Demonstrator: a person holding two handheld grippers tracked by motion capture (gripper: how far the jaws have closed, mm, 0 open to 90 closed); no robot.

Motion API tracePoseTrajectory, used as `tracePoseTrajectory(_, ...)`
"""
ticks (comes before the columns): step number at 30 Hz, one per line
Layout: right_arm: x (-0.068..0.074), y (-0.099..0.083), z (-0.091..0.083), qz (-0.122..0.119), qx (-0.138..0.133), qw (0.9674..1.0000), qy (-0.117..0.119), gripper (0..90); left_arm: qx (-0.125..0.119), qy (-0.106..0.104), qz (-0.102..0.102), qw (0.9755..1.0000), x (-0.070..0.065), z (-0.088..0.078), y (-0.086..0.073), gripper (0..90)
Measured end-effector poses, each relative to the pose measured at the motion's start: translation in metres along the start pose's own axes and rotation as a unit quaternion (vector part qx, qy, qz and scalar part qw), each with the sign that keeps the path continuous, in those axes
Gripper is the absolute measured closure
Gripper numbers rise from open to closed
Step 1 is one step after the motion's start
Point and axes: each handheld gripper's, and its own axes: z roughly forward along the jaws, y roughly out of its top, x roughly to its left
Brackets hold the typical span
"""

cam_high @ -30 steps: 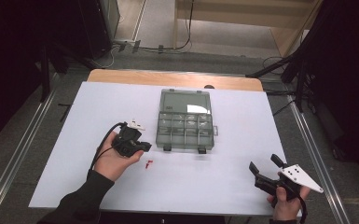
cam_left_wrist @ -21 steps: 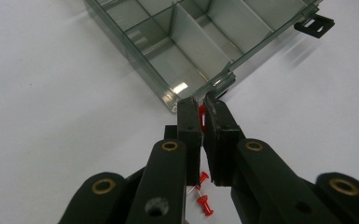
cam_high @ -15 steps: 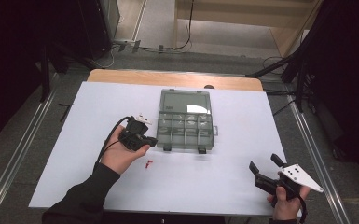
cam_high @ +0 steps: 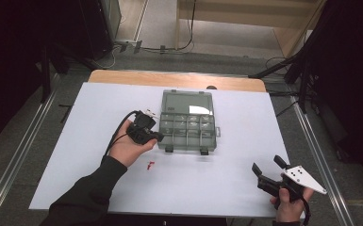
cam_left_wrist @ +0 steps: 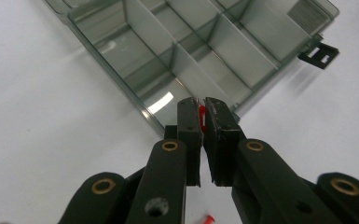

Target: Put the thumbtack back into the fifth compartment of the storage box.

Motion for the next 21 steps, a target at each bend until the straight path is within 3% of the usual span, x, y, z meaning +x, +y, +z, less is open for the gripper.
tracePoseTrajectory(5,0.000,0.000,0.001,0.000,0.002,1.0000,0.002,12.8,0.000,-0.003,-0.005,1.0000,0.004,0.006,0.004,84.8)
tracePoseTrajectory(8,0.000,0.000,0.001,0.003,0.003,1.0000,0.002,12.9,0.006,-0.002,-0.002,1.0000,0.005,0.011,0.006,84.7)
tracePoseTrajectory(10,-0.001,-0.001,0.001,0.001,0.003,1.0000,0.000,12.9,0.008,0.011,0.004,0.9999,0.004,0.013,0.008,84.5)
tracePoseTrajectory(13,0.000,0.000,0.000,0.005,0.003,1.0000,0.000,12.9,0.010,0.006,0.006,0.9999,0.006,0.015,0.011,83.1)
tracePoseTrajectory(18,0.000,0.000,0.000,0.001,0.002,1.0000,0.000,12.8,0.003,-0.011,-0.003,0.9999,0.009,0.015,0.014,71.5)
tracePoseTrajectory(21,0.000,-0.001,0.000,0.005,0.001,1.0000,0.000,12.9,0.003,-0.024,-0.005,0.9997,0.009,0.014,0.014,57.8)
